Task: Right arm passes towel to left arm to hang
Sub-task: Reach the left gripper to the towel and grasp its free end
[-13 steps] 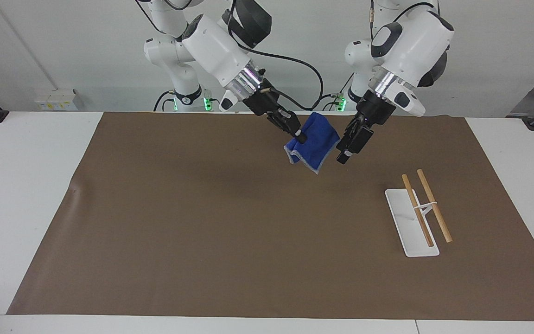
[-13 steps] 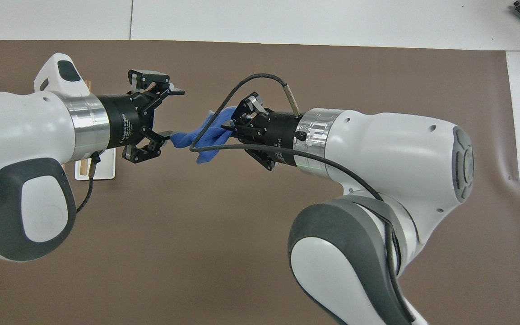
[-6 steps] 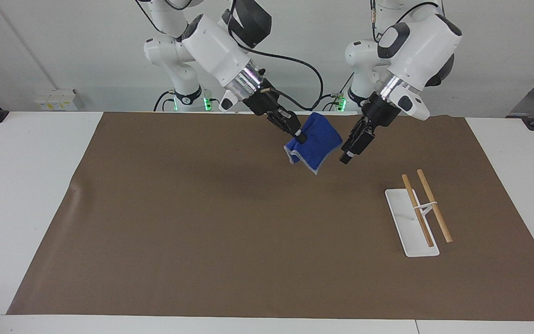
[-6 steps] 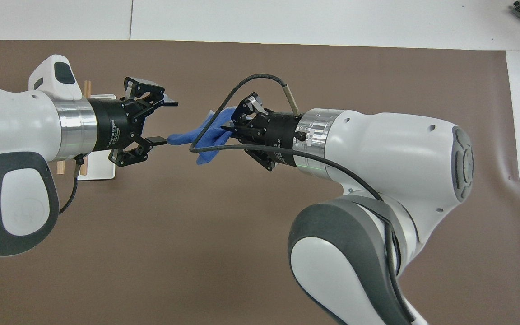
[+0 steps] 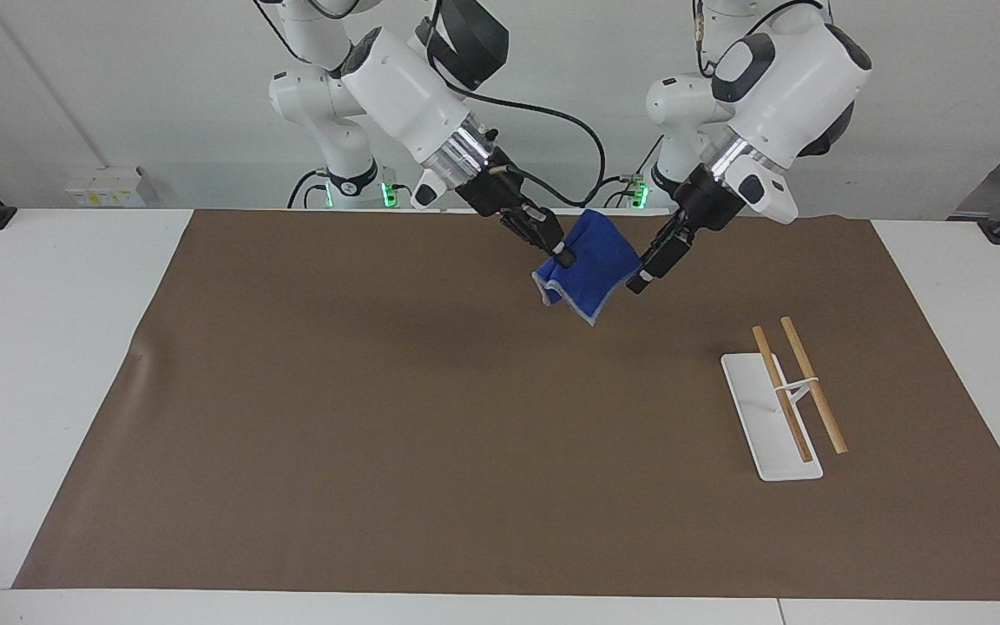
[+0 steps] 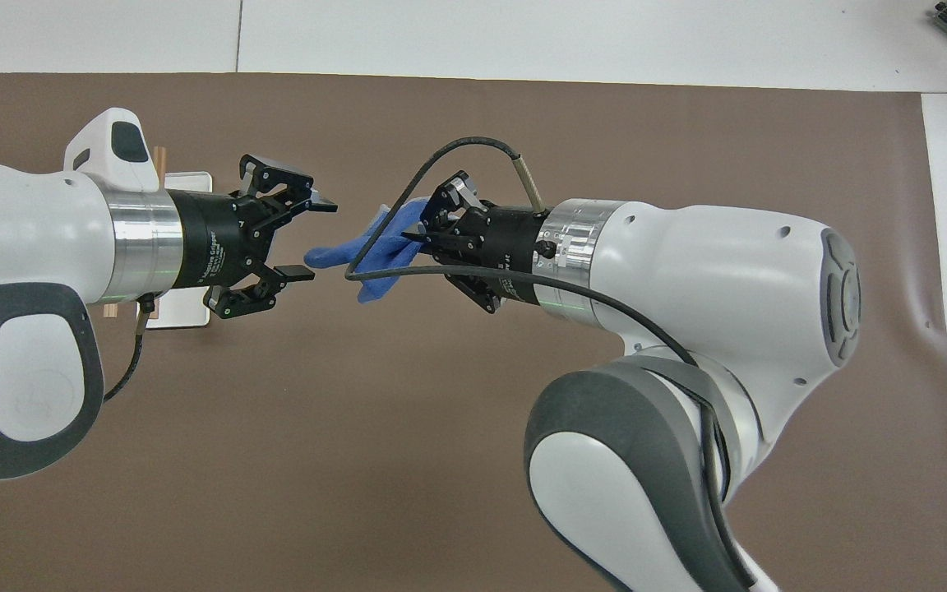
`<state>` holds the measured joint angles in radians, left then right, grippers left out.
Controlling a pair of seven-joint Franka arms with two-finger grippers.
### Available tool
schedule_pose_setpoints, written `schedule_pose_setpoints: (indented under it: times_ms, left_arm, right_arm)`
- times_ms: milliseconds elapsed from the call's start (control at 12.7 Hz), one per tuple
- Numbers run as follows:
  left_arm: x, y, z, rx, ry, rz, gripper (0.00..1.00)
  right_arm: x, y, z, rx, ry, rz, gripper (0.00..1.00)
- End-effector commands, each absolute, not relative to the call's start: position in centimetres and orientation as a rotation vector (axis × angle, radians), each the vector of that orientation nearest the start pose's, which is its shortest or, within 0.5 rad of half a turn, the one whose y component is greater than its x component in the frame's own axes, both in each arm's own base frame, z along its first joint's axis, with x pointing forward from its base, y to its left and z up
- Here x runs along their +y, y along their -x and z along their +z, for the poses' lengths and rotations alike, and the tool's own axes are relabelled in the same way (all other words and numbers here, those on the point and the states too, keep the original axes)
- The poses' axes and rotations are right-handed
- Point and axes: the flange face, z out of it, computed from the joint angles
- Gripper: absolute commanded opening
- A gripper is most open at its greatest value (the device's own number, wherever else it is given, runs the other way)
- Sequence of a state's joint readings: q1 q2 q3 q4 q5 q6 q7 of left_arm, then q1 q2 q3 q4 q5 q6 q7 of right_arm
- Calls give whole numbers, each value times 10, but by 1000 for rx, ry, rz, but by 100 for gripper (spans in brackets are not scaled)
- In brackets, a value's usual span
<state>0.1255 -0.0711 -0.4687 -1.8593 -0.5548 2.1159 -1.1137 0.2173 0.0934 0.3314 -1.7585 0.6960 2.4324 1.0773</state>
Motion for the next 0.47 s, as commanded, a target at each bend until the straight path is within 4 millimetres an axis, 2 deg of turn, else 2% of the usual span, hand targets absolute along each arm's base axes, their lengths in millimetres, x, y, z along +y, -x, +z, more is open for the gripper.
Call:
schedule_pose_setpoints:
  times_ms: [0, 236, 394]
  left_arm:
    - [-227, -518, 588, 1176, -2285, -154, 73]
    - [-229, -518, 589, 1169, -2283, -146, 59]
    - [-227, -519, 588, 1170, -2282, -139, 39]
  right_arm:
    - [326, -545, 578, 1023, 2068, 96, 0]
    - [327, -545, 577, 1024, 2068, 98, 0]
    - [327, -545, 578, 1023, 2069, 98, 0]
